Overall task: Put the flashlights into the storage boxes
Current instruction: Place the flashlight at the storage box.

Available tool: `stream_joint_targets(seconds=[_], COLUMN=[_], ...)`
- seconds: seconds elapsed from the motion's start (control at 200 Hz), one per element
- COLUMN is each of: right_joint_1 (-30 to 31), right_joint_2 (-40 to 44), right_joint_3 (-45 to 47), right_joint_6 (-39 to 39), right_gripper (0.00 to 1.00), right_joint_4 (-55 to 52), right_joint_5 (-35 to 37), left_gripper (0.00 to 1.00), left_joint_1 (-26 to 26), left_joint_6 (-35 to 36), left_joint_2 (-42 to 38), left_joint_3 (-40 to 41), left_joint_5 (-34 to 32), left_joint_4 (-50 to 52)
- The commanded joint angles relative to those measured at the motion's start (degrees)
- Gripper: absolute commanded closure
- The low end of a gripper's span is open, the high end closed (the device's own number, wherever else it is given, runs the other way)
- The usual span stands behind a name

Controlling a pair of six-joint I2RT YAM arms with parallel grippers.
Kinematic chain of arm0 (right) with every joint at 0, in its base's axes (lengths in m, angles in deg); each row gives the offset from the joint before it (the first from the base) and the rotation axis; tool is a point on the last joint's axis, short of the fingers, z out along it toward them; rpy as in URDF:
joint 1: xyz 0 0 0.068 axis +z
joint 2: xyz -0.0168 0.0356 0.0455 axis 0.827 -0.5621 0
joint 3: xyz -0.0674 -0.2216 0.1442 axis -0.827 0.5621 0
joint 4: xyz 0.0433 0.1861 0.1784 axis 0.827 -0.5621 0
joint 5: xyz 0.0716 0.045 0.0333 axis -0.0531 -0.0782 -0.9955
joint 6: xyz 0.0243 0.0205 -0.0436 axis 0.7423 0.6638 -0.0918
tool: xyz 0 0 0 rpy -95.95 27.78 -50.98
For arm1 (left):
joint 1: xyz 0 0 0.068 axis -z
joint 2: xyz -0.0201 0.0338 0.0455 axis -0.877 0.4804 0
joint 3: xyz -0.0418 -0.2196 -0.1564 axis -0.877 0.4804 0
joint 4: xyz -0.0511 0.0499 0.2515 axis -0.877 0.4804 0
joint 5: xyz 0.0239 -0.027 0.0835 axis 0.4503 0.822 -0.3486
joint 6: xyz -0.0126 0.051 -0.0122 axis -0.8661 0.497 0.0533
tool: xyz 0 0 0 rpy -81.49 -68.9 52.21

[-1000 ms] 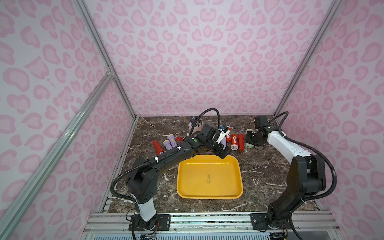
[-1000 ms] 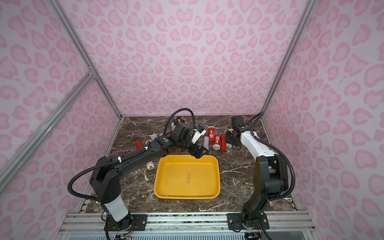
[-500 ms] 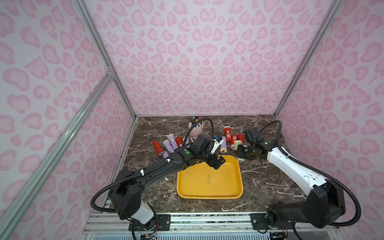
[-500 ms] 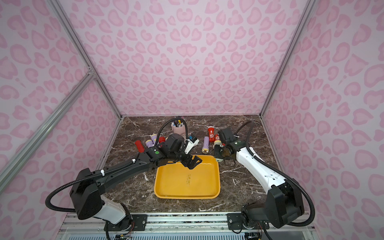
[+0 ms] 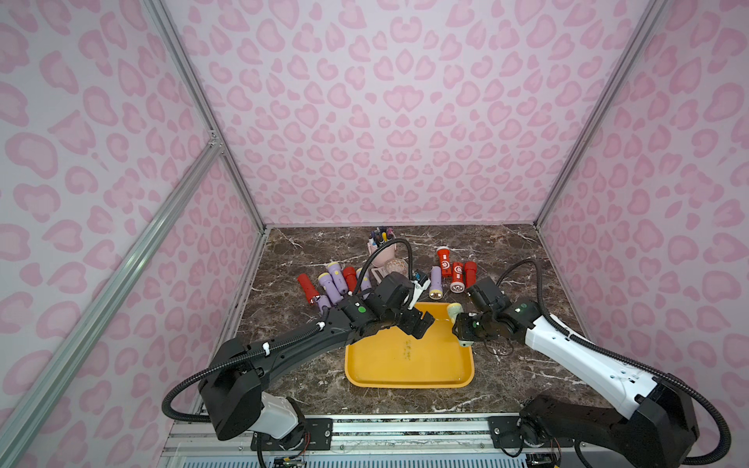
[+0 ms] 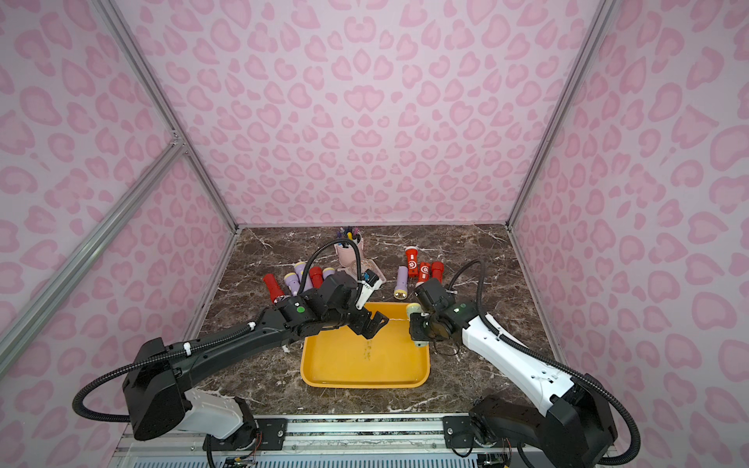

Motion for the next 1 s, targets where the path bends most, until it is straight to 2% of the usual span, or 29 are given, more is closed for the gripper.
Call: stream_joint_targets(seconds=[0.0,0.18,0.81,0.995], right_joint_1=[1.9,4.2,3.2,3.1], right_joint_2=[-0.3,-2.8,-17.4,-20.1], right_joint_3=[0.7,1.3,-0.3,-1.2], right_joint_6=[0.7,1.1,3.9,3.7], right_gripper=[0.58,0.58,0.59,0.52], right_joint_4=[1.0,2.4,7.0,7.0], right_joint_5=[1.3,2.5,9.2,9.3], left_gripper=[0.04,0.05,0.05,0.04], left_joint_1=[0.2,0.3,0.4,0.4], left_joint_6=[-0.7,-0.8,-1.4,-1.1], left_joint_2=[-0.8,-1.8,-3.5,-3.2], left_joint_3=[0.4,1.0,3.0,3.0], left_joint_5=[-1.5,-2.3,-4.5,-4.8], left_joint_4=[0.5,1.6,1.3,1.5])
